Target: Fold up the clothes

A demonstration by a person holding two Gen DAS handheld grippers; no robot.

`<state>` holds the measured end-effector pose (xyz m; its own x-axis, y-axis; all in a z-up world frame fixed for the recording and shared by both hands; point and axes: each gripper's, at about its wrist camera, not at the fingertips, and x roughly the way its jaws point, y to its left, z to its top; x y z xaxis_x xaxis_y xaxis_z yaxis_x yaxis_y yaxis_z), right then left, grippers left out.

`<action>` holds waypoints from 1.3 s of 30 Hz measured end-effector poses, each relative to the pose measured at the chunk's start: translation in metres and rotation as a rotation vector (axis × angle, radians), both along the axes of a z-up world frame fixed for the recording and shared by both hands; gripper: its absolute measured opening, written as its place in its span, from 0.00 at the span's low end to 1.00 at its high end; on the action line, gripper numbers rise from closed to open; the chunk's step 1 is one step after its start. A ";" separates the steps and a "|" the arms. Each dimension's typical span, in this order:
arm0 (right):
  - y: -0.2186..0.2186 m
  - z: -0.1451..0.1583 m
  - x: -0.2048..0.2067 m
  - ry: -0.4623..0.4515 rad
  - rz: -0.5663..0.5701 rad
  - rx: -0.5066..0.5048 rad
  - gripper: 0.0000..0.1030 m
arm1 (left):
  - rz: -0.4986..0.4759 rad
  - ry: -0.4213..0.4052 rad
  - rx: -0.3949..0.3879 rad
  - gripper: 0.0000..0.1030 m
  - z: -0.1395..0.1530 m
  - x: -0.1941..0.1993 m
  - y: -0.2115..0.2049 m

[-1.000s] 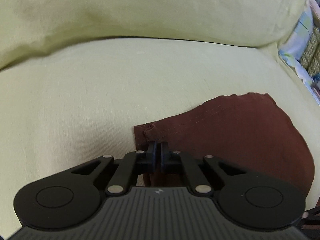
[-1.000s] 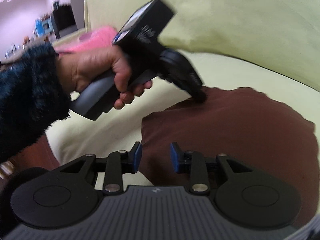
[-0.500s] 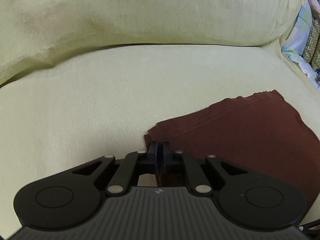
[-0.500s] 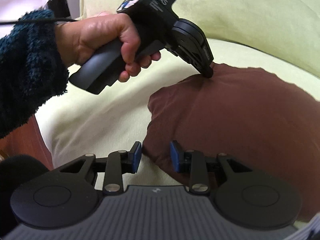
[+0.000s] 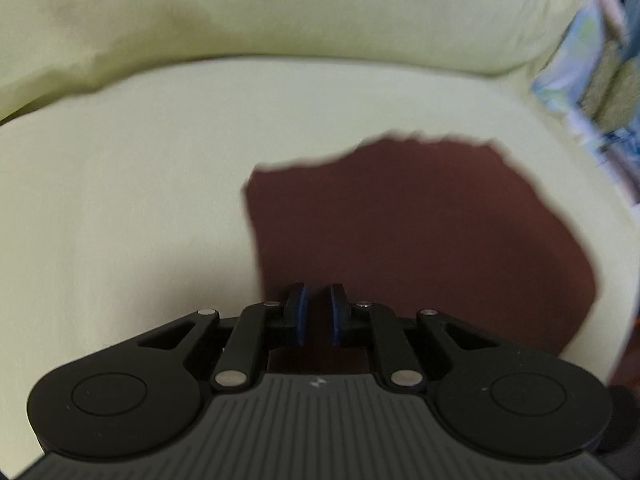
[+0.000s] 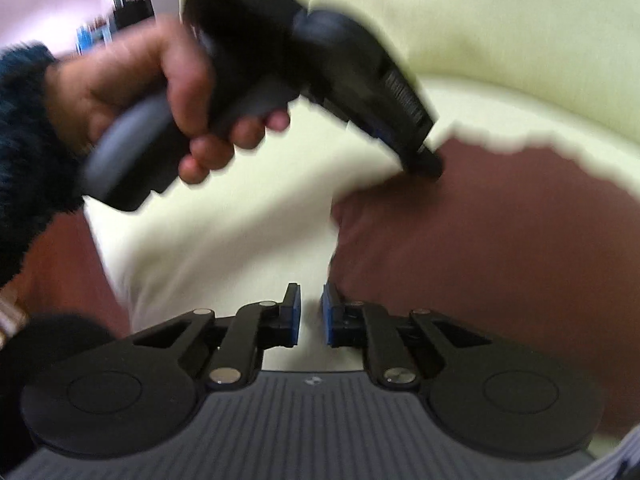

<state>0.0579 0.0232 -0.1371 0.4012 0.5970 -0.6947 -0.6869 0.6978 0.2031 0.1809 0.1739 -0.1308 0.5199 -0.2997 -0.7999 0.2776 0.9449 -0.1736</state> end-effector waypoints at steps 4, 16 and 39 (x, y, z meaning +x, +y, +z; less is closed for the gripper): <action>-0.020 0.020 -0.010 -0.039 -0.025 0.052 0.09 | 0.075 -0.068 0.017 0.13 0.018 -0.014 0.003; -0.178 0.032 0.002 -0.057 -0.547 0.010 0.18 | 0.281 0.026 0.049 0.52 0.008 -0.069 -0.043; -0.153 0.101 -0.112 -0.258 -0.630 -0.042 0.71 | 0.393 -0.108 0.128 0.72 0.118 -0.228 -0.094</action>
<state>-0.0545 -0.1301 -0.0357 0.8196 0.1699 -0.5471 -0.1696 0.9842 0.0516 -0.0471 0.0798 -0.0125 0.6580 0.0358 -0.7522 -0.0976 0.9945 -0.0381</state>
